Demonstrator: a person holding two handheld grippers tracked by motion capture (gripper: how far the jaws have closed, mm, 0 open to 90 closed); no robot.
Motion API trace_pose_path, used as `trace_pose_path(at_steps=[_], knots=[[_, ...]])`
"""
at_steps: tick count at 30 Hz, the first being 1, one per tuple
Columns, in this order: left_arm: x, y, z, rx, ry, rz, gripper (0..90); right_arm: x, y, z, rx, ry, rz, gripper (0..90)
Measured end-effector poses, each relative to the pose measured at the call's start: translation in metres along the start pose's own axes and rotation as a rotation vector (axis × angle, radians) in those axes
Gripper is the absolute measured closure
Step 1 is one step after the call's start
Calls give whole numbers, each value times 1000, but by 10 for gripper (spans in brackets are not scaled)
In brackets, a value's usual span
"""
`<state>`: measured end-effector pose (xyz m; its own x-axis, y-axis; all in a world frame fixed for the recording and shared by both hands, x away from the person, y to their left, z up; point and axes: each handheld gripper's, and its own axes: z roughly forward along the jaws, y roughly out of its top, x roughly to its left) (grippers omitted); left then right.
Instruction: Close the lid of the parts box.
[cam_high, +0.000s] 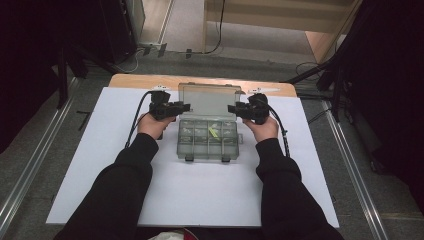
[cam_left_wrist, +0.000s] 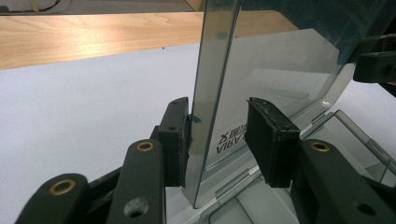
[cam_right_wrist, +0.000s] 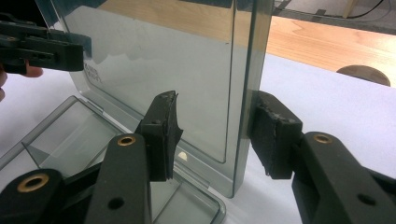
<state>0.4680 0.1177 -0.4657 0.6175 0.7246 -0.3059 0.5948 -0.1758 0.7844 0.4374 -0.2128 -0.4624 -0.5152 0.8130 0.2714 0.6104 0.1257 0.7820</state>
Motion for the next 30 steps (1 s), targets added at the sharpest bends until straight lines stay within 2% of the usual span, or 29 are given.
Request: trace_pose_path(at_steps=[3,6,11,16,20,23,30], knots=[[-1,0,-1,1,-6,12,590,0,-1,-1,-4,3,1,545],[0,0,-4,4,-26,3,586,1,-3,-4,-8,4,-8,546],[-3,0,-7,19,-23,29,581,2,-4,-6,-12,11,-14,553],[-4,0,-9,23,-38,21,565,3,-6,-9,-12,21,-13,554],[-7,-2,-12,25,-31,52,557,4,-7,-11,-16,22,-20,559],[-7,-3,-13,18,-38,41,551,5,-8,-11,-18,25,-27,561],[-7,-6,-14,13,-49,41,541,6,-11,-14,-25,29,-29,569]])
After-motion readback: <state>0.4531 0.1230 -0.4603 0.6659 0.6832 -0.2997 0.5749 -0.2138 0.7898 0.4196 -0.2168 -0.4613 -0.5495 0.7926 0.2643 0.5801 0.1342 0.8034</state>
